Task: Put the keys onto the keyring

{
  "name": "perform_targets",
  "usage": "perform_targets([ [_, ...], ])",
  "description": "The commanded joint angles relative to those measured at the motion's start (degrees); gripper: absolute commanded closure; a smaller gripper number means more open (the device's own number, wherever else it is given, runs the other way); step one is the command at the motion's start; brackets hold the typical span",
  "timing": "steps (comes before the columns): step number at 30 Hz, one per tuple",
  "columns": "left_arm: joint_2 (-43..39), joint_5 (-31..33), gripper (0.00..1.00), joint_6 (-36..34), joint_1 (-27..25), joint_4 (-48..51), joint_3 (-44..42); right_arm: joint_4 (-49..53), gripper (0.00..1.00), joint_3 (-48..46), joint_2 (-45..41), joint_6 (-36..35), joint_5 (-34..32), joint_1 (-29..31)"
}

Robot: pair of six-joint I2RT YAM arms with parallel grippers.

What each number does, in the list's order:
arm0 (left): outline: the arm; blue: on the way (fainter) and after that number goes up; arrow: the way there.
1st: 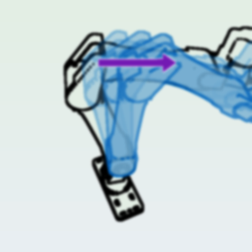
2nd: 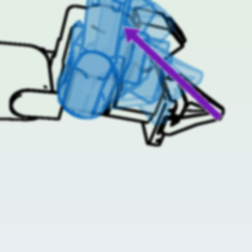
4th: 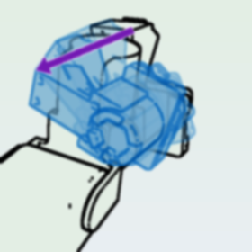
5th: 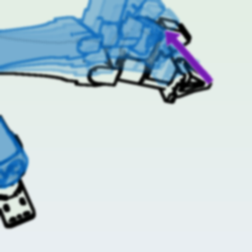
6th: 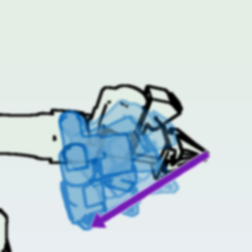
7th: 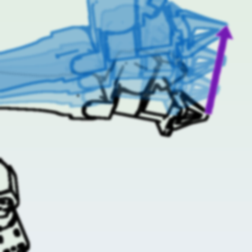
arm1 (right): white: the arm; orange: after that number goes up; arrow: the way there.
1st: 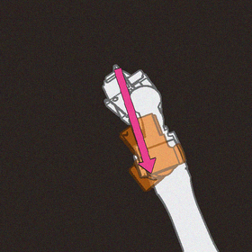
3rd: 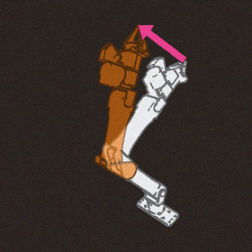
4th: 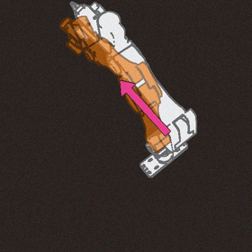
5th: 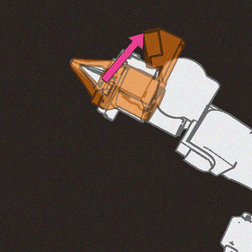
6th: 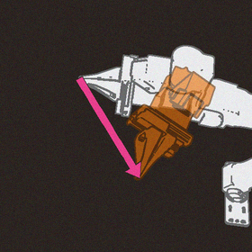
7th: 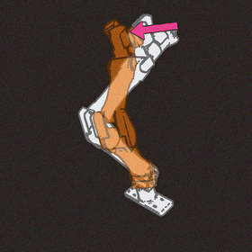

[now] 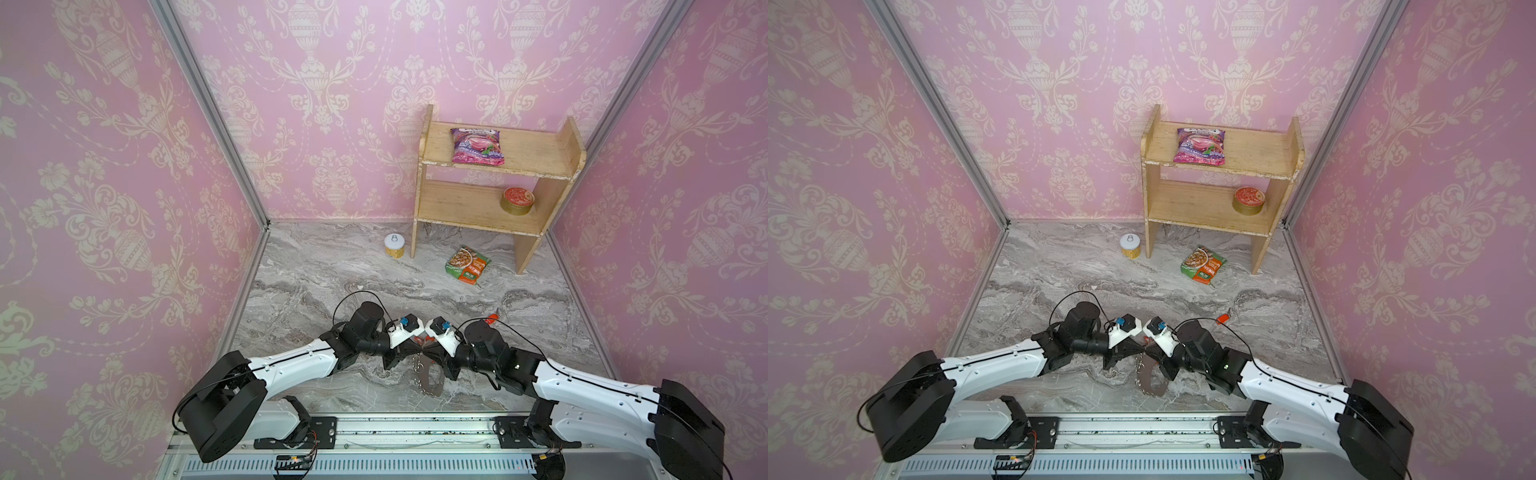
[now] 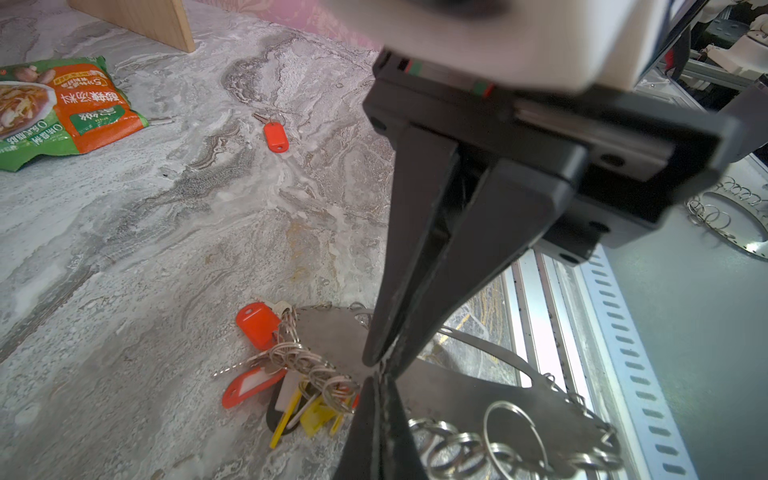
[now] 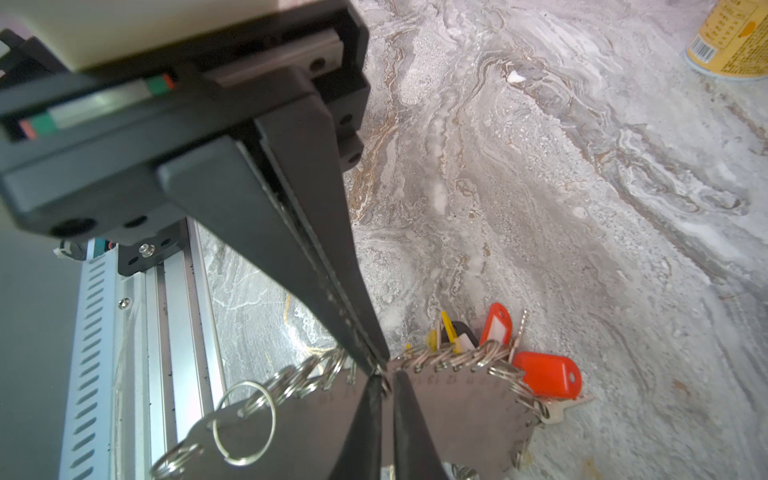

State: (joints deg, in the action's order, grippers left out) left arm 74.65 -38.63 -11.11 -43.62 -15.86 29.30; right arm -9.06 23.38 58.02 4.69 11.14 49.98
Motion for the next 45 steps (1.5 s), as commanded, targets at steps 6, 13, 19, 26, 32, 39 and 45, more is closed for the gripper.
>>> perform_targets([
  [6,-1.13,1.06,1.0,-1.99,0.72,-11.87,-3.2,-5.45,0.72,-3.23,-5.22,1.9,7.78,-6.4],
  [13,1.3,0.17,1.0,-2.09,1.84,-19.23,-3.14,-8.48,0.7,-5.4,-3.93,0.28,9.97,-6.38],
  [19,2.82,-1.3,1.0,-2.2,2.03,-22.39,-2.85,-8.83,0.7,-6.73,-4.83,-2.94,6.44,-6.39],
  [26,3.46,-2.39,1.0,-2.28,1.97,-24.03,-3.13,-14.05,0.76,-8.87,-3.71,-4.36,4.84,-7.14],
  [32,3.92,-2.94,1.0,-2.5,2.02,-24.44,-3.5,-17.48,0.81,-8.23,-1.25,-4.62,7.72,-8.12],
  [39,5.01,-2.55,1.0,-1.48,2.02,-27.53,-4.85,-18.28,0.81,-7.32,0.95,-4.27,11.12,-8.27],
  [45,5.64,-2.58,1.0,-0.99,1.97,-29.26,-5.08,-17.67,0.85,-6.77,1.48,-4.6,12.02,-8.34],
])
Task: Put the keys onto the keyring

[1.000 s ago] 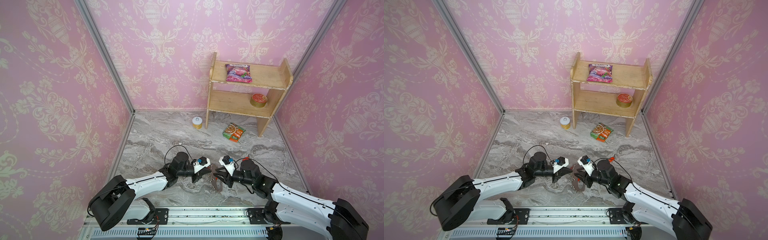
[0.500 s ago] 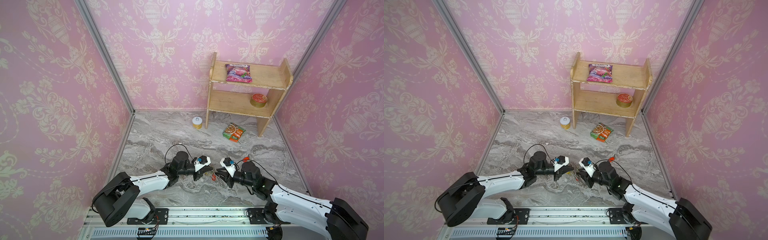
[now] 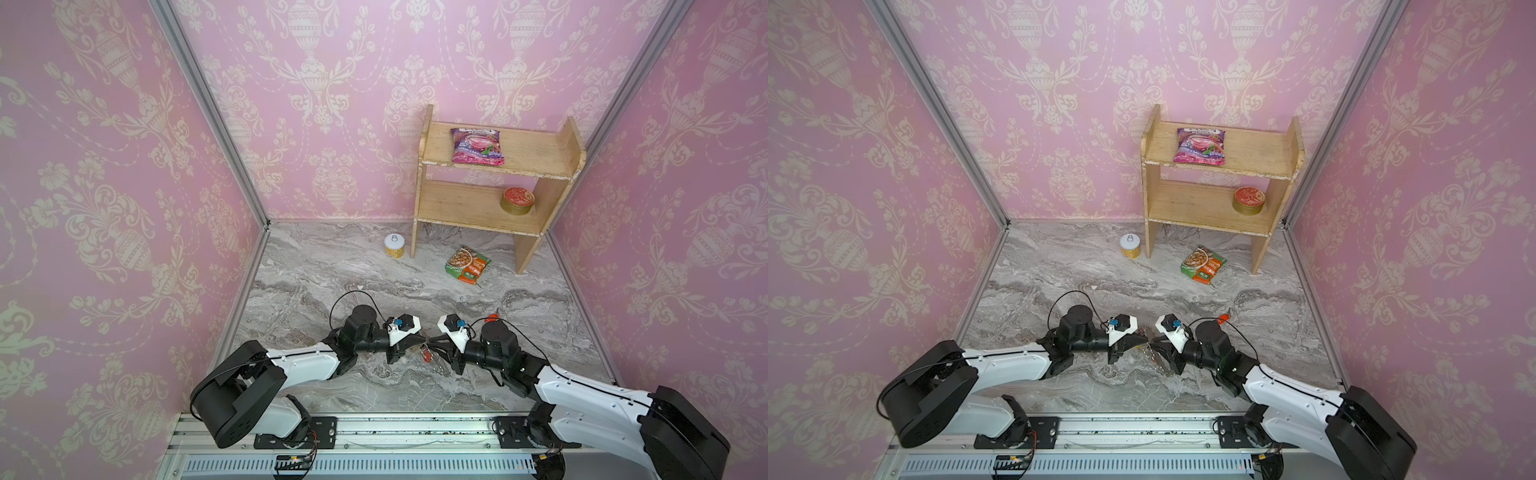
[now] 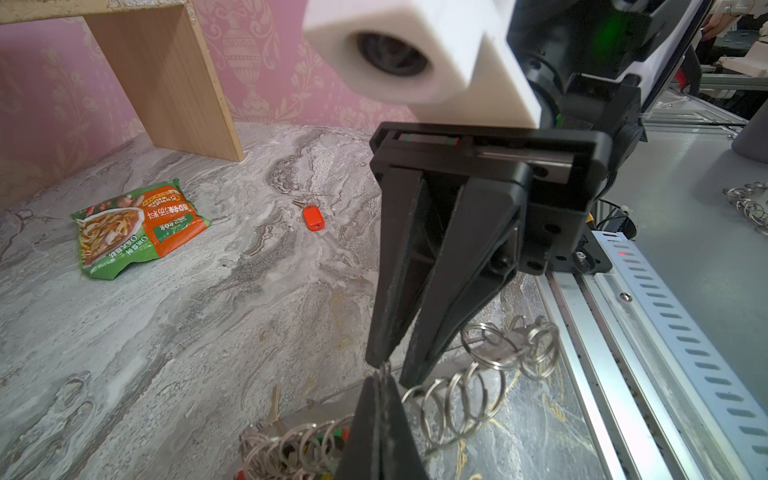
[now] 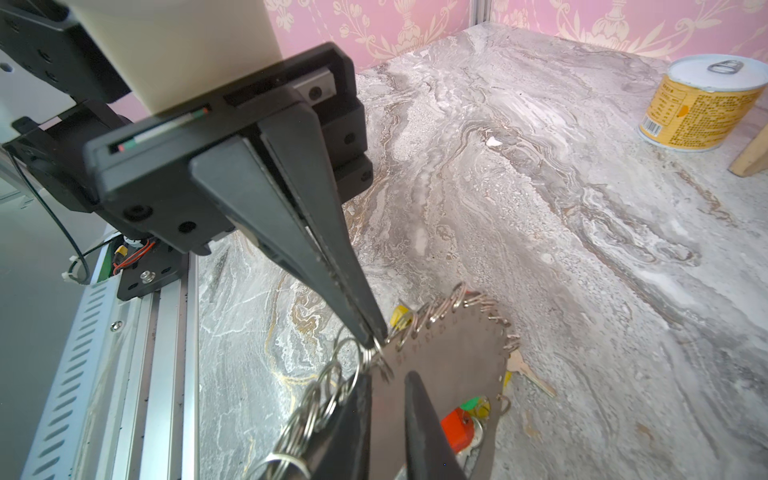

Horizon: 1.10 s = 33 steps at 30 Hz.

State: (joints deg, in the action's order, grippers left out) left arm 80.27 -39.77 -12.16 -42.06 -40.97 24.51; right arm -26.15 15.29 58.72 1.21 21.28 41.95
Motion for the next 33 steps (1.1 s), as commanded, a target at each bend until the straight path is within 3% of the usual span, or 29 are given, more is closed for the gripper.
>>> perform_targets([
  [1,0.08,-1.49,1.0,0.28,0.42,-4.41,-0.3,-0.61,0.87,1.32,1.11,-1.21,1.97,-0.31],
  [15,0.42,-2.94,1.0,1.36,0.35,-4.91,-0.88,-2.18,0.91,2.35,3.05,-1.85,3.35,-0.57],
  [25,0.93,-3.64,1.0,1.64,0.26,-4.92,-1.06,-2.24,1.0,3.07,3.62,-1.62,4.33,-0.65],
  [33,1.36,-2.75,1.0,2.13,0.31,-3.98,-0.99,1.53,1.0,3.62,2.01,-2.57,3.02,-0.66],
])
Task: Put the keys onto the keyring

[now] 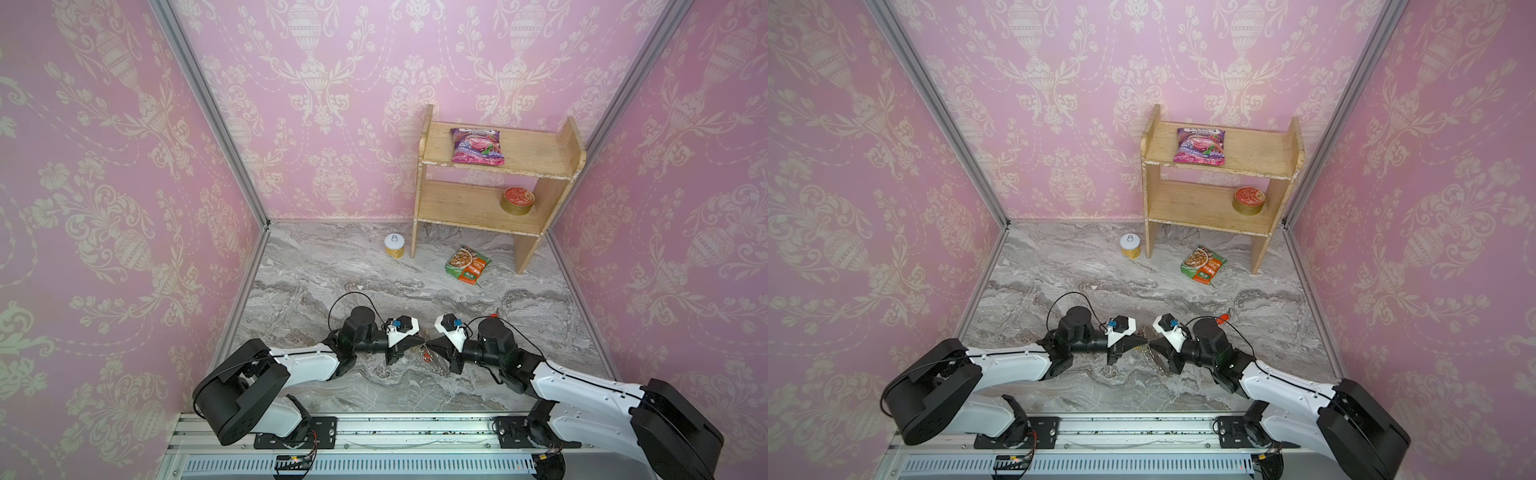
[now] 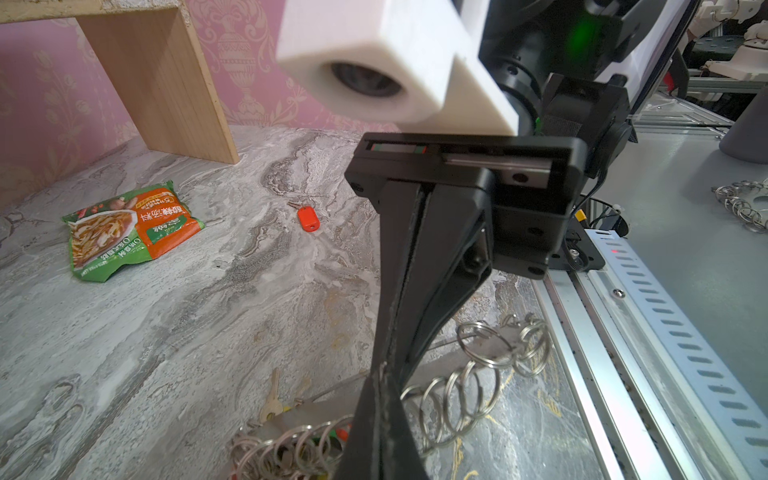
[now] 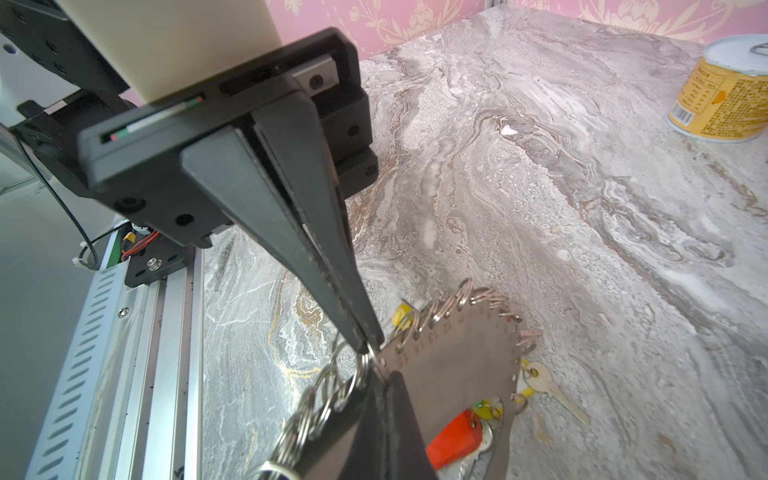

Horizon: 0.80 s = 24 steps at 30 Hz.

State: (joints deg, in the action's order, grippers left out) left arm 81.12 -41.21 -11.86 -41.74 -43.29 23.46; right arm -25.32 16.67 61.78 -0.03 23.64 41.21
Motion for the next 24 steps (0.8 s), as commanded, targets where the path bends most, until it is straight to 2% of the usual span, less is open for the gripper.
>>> perform_targets([
  [1,0.54,-1.04,1.0,2.05,-0.06,-1.5,0.0,1.72,1.0,2.4,-1.43,-1.79,0.31,0.06],
  [2,0.44,-0.73,0.96,2.26,-0.06,-1.16,0.05,3.19,1.0,2.53,-1.91,-2.32,-0.34,0.09],
  [6,-0.99,0.51,0.72,2.41,-0.06,2.1,0.16,9.69,1.0,3.54,-4.25,-4.97,-4.18,0.09],
  [8,-2.1,1.27,0.65,2.05,-0.01,4.68,0.25,12.93,1.0,4.22,-5.21,-6.46,-6.05,0.18],
  [14,-5.85,4.41,0.6,1.38,-0.01,10.6,0.26,20.14,1.0,6.25,-5.38,-10.53,-16.2,3.03],
  [18,-6.03,4.9,0.59,0.9,-0.05,12.02,0.6,19.05,1.0,6.27,-4.27,-9.83,-22.01,4.68],
  [24,-1.86,4.51,0.59,0.32,-0.01,11.42,2.11,19.06,1.0,7.12,-2.4,-10.81,-22.77,5.72],
])
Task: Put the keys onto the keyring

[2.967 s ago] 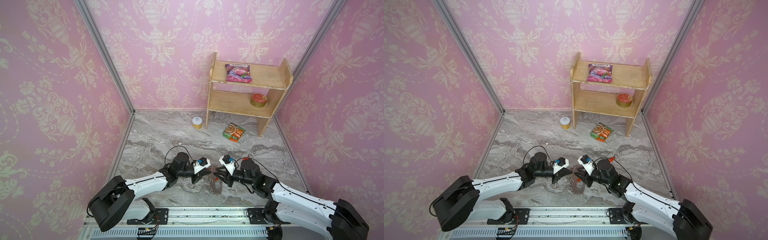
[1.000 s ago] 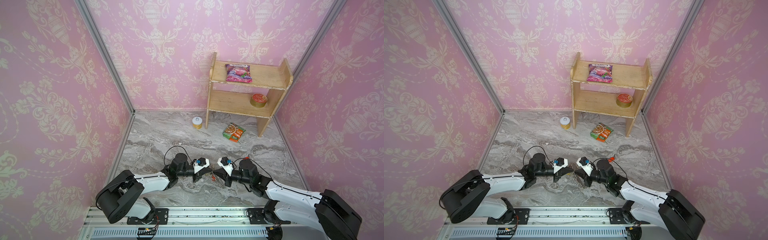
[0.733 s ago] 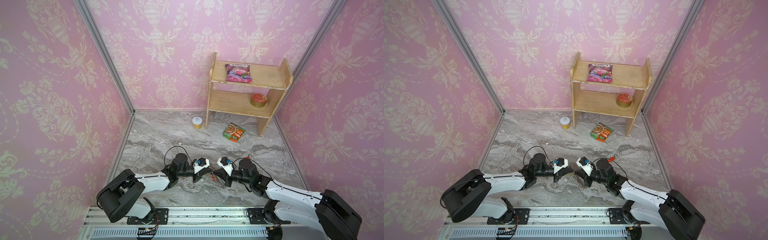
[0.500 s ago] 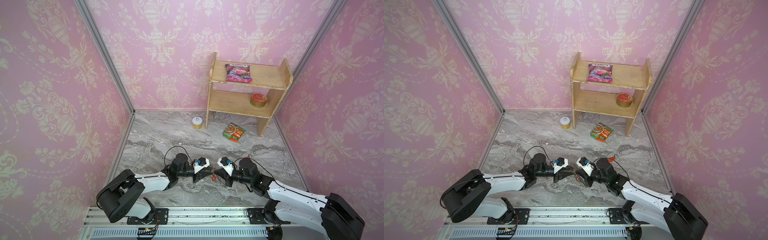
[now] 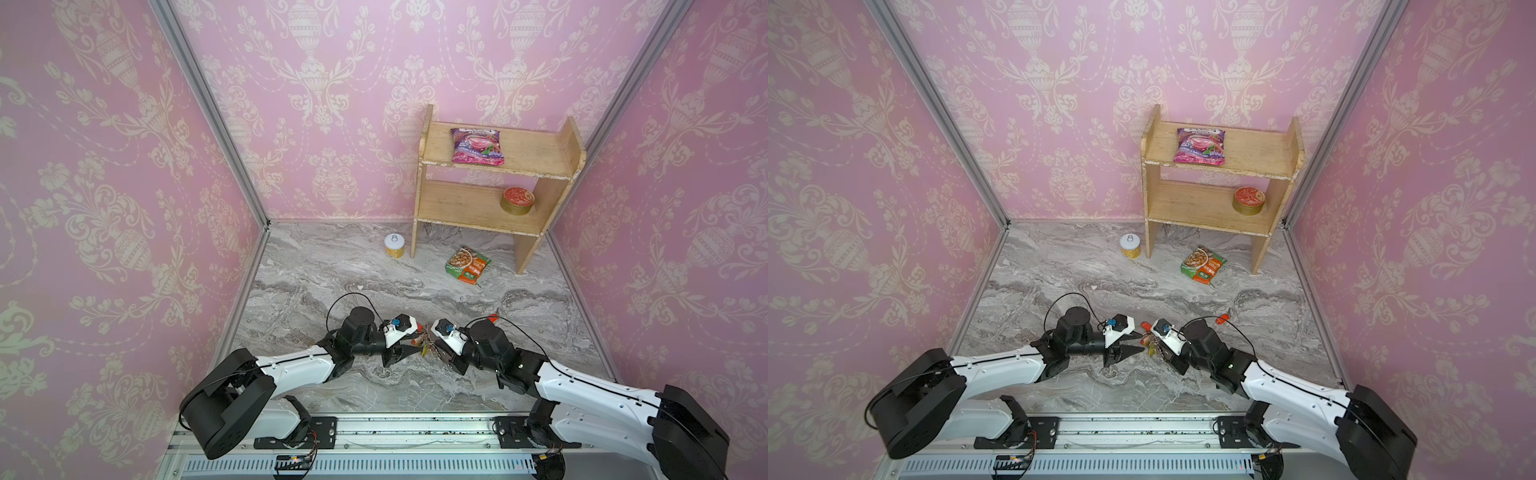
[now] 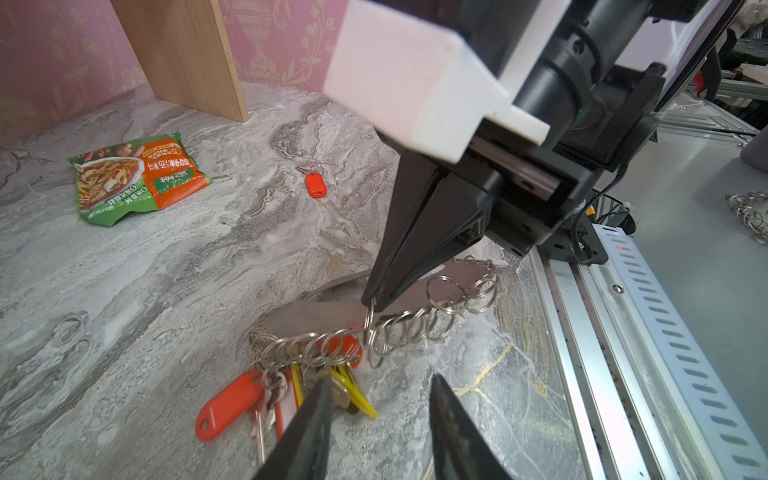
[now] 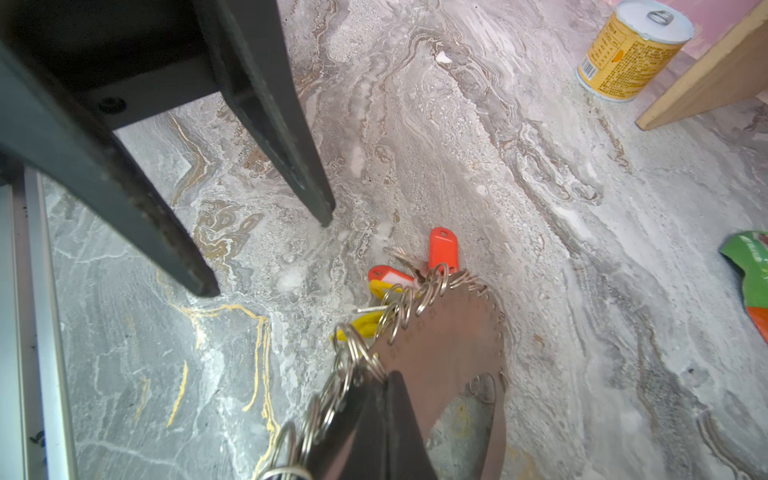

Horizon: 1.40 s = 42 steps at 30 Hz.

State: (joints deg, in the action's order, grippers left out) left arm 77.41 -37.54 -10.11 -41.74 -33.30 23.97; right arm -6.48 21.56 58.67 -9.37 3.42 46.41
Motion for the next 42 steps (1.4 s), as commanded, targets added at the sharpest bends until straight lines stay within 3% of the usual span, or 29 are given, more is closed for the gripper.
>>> perform_targets([
  [1,2.73,1.04,0.59,-1.29,-0.01,0.57,1.94,0.51,1.0,2.55,0.98,-1.7,-2.42,0.67],
  [11,10.16,6.16,0.6,0.54,-1.16,-8.22,4.35,0.8,1.0,3.35,2.4,-1.72,-1.84,1.11],
  [25,14.53,2.61,0.73,5.05,-2.06,-16.41,3.92,-0.32,1.0,3.35,2.79,-0.83,-2.72,1.09],
  [42,13.35,0.54,0.67,5.46,-2.12,-15.42,1.87,-1.51,1.0,2.59,2.11,1.38,-3.75,0.15],
])
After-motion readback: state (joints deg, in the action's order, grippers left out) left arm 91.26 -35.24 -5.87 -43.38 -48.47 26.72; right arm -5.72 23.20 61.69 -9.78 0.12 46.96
